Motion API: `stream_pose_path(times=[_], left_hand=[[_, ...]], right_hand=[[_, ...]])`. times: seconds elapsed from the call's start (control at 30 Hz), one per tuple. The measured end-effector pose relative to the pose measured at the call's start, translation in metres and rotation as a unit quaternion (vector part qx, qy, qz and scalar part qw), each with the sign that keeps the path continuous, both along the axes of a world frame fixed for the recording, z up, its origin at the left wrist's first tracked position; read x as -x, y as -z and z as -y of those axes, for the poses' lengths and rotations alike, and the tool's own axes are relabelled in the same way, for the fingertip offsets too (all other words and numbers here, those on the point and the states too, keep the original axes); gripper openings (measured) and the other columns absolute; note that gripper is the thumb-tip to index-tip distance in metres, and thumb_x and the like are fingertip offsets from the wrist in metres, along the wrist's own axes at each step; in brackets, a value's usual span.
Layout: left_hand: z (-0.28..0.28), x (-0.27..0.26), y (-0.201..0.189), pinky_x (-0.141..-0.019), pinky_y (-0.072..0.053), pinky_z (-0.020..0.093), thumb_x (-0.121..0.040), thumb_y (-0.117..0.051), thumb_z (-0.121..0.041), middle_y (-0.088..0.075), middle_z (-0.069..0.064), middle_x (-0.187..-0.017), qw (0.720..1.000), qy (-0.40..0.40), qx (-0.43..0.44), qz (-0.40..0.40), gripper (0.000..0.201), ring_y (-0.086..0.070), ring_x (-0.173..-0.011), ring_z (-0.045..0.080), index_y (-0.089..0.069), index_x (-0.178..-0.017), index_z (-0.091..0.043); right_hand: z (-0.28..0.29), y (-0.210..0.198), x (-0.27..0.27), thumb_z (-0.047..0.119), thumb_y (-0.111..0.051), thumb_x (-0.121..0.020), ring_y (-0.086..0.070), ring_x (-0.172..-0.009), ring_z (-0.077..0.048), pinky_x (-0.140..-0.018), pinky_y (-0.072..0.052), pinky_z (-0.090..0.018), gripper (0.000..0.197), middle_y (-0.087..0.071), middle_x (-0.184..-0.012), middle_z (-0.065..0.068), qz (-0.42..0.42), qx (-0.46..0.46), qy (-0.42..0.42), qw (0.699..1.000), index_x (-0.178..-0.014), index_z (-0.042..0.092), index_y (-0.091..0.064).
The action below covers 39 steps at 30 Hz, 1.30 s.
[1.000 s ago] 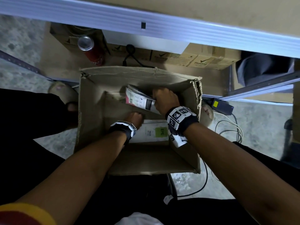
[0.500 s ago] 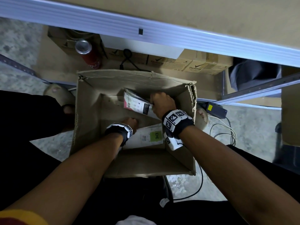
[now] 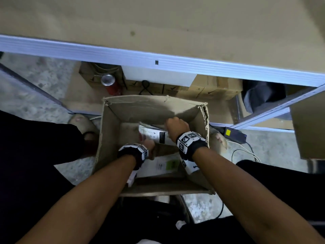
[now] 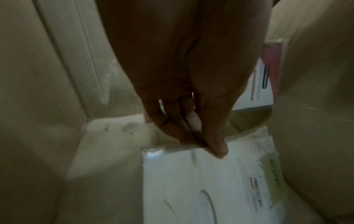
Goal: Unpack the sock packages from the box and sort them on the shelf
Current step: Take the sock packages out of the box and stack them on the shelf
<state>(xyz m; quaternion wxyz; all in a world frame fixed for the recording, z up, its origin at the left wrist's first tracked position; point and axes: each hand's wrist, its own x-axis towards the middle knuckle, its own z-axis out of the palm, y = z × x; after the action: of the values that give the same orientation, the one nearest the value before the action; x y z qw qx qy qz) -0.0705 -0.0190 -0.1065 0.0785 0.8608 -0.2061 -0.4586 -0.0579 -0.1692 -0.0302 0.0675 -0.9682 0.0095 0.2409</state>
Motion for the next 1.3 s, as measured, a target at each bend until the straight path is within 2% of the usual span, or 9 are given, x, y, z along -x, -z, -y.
stream_pose_path(times=[0.27, 0.5, 0.67, 0.8, 0.87, 0.97, 1.03, 1.2, 1.3], left_hand=[[-0.013, -0.011, -0.080, -0.092, -0.054, 0.034, -0.084, -0.067, 0.000, -0.074, 0.014, -0.110, 0.999, 0.018, 0.033, 0.036, 0.020, -0.068, -0.106, 0.029, -0.076, -0.102, 0.000], [-0.029, -0.014, -0.155, -0.092, -0.053, 0.036, -0.085, -0.074, -0.012, -0.073, 0.011, -0.114, 0.988, 0.059, 0.019, 0.138, 0.023, -0.067, -0.107, 0.029, -0.075, -0.108, -0.006], [-0.040, -0.016, -0.215, -0.085, -0.054, 0.029, -0.079, -0.070, -0.003, -0.077, 0.007, -0.098, 0.975, 0.049, 0.067, 0.207, 0.014, -0.070, -0.097, 0.024, -0.080, -0.086, -0.010], [-0.044, -0.015, -0.271, -0.094, -0.051, 0.028, -0.078, -0.066, 0.000, -0.077, -0.001, -0.097, 0.960, 0.059, 0.105, 0.254, 0.018, -0.059, -0.079, 0.005, -0.079, -0.080, -0.011], [-0.043, -0.015, -0.301, -0.100, -0.047, 0.026, -0.079, -0.064, 0.001, -0.077, 0.000, -0.096, 0.952, 0.062, 0.116, 0.277, 0.018, -0.066, -0.083, 0.010, -0.078, -0.084, -0.009], [-0.044, -0.019, -0.343, -0.076, -0.056, 0.020, -0.082, -0.060, 0.004, -0.077, 0.006, -0.100, 0.945, 0.060, 0.127, 0.294, 0.021, -0.068, -0.087, 0.018, -0.077, -0.088, -0.007], [-0.047, -0.024, -0.368, -0.055, -0.045, 0.009, -0.084, -0.059, 0.005, -0.076, 0.011, -0.101, 0.939, 0.061, 0.143, 0.308, 0.021, -0.062, -0.079, 0.013, -0.077, -0.089, -0.003], [-0.056, -0.033, -0.425, -0.050, -0.039, 0.002, -0.086, -0.065, 0.005, -0.072, 0.013, -0.095, 0.920, 0.069, 0.196, 0.333, 0.012, -0.058, -0.057, -0.012, -0.075, -0.092, 0.006], [-0.060, -0.039, -0.452, -0.051, -0.039, 0.002, -0.087, -0.066, 0.004, -0.068, 0.014, -0.090, 0.915, 0.055, 0.207, 0.343, 0.012, -0.057, -0.061, -0.002, -0.073, -0.096, 0.007]], right_hand=[[-0.012, -0.049, 0.010, 0.005, -0.064, -0.089, -0.065, -0.107, -0.033, -0.087, -0.052, -0.041, 0.020, -0.066, -0.116, -0.013, 0.060, -0.005, -0.016, 0.998, -0.107, 0.013, -0.067], [-0.018, -0.109, 0.023, 0.007, -0.058, -0.091, -0.061, -0.115, -0.034, -0.094, -0.051, -0.041, 0.025, -0.063, -0.123, -0.014, 0.111, -0.013, -0.019, 0.994, -0.114, 0.012, -0.066], [-0.018, -0.160, 0.031, 0.004, -0.061, -0.087, -0.065, -0.105, -0.035, -0.086, -0.055, -0.039, 0.025, -0.064, -0.116, -0.013, 0.132, 0.004, -0.023, 0.991, -0.110, 0.011, -0.067], [-0.014, -0.205, 0.035, 0.004, -0.060, -0.085, -0.065, -0.103, -0.032, -0.088, -0.055, -0.039, 0.024, -0.064, -0.113, -0.009, 0.157, 0.000, -0.028, 0.987, -0.100, 0.019, -0.069], [-0.011, -0.230, 0.034, 0.005, -0.061, -0.083, -0.065, -0.100, -0.030, -0.088, -0.056, -0.039, 0.023, -0.065, -0.113, -0.007, 0.163, 0.004, -0.033, 0.986, -0.094, 0.023, -0.069], [-0.006, -0.269, 0.032, 0.005, -0.063, -0.079, -0.067, -0.096, -0.028, -0.082, -0.057, -0.034, 0.022, -0.070, -0.106, -0.007, 0.179, 0.008, -0.053, 0.982, -0.091, 0.022, -0.072], [-0.002, -0.294, 0.031, 0.005, -0.065, -0.077, -0.069, -0.093, -0.026, -0.078, -0.056, -0.030, 0.020, -0.073, -0.099, -0.006, 0.200, 0.005, -0.063, 0.978, -0.091, 0.017, -0.074], [0.016, -0.350, 0.028, 0.004, -0.072, -0.078, -0.070, -0.092, -0.019, -0.076, -0.052, -0.024, 0.017, -0.075, -0.097, -0.003, 0.237, -0.029, -0.054, 0.970, -0.093, 0.012, -0.075], [0.028, -0.374, 0.025, 0.007, -0.075, -0.080, -0.068, -0.091, -0.018, -0.081, -0.055, -0.028, 0.017, -0.073, -0.097, -0.002, 0.262, -0.036, -0.037, 0.964, -0.096, 0.012, -0.074]])
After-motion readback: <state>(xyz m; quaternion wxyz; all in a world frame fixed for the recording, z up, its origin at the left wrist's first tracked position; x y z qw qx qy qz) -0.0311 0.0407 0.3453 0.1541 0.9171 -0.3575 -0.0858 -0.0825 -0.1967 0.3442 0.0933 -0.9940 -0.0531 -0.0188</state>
